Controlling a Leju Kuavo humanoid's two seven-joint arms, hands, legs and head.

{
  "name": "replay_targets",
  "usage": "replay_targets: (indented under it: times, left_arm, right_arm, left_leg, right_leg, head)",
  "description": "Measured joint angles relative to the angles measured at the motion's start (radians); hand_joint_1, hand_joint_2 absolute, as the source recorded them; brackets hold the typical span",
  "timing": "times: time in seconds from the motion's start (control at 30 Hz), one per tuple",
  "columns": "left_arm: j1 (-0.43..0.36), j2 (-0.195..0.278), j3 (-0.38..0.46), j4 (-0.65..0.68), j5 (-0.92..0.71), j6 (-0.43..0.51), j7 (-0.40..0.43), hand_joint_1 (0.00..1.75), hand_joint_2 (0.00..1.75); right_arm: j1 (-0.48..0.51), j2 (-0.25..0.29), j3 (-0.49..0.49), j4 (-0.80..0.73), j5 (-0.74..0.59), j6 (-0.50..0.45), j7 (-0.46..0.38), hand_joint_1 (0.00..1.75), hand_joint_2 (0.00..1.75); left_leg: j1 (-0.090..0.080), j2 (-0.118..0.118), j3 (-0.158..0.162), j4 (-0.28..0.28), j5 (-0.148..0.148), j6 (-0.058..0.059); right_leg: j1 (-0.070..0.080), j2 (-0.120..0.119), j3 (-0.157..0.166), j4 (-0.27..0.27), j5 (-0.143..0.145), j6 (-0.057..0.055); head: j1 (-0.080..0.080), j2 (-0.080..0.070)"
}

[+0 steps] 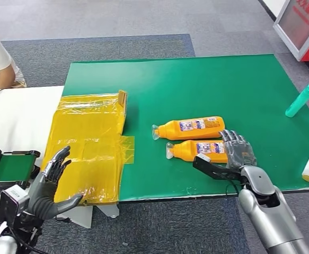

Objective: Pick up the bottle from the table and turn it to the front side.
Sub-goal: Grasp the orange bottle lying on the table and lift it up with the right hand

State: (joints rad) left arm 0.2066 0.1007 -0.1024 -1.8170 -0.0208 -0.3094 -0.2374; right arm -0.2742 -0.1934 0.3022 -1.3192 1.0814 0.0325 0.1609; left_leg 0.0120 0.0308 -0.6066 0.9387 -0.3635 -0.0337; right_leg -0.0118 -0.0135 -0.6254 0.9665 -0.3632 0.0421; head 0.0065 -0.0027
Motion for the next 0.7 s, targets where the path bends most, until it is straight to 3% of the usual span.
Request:
replay_targets:
  times: [0.33, 0.57, 0.7]
  left_arm:
    - [0.005, 0.006, -0.002, -0.004, 0.0, -0.003, -0.048, 0.0, 1.75]
    - [0.009, 0.008, -0.002, -0.016, 0.009, -0.021, -0.074, 0.0, 1.75]
    - [0.01, 0.009, -0.008, -0.039, -0.071, 0.022, -0.095, 0.0, 1.75]
  right_arm:
    - [-0.122, -0.007, 0.038, 0.162, -0.07, 0.103, 0.007, 0.0, 1.75]
    - [-0.188, -0.012, 0.075, 0.245, -0.053, 0.134, 0.021, 0.0, 1.75]
    - [-0.264, -0.012, 0.121, 0.348, -0.025, 0.175, 0.034, 0.0, 1.75]
  left_leg:
    - [0.0, 0.0, 0.0, 0.0, 0.0, 0.0]
    - [0.0, 0.0, 0.0, 0.0, 0.0, 0.0]
    - [0.0, 0.0, 0.0, 0.0, 0.001, 0.001]
  right_leg:
    - [0.0, 0.0, 0.0, 0.0, 0.0, 0.0]
    - [0.0, 0.0, 0.0, 0.0, 0.0, 0.0]
    - [0.0, 0.0, 0.0, 0.0, 0.0, 0.0]
  head:
    - [0.0, 0.0]
    - [0.0, 0.0]
    - [0.0, 0.0]
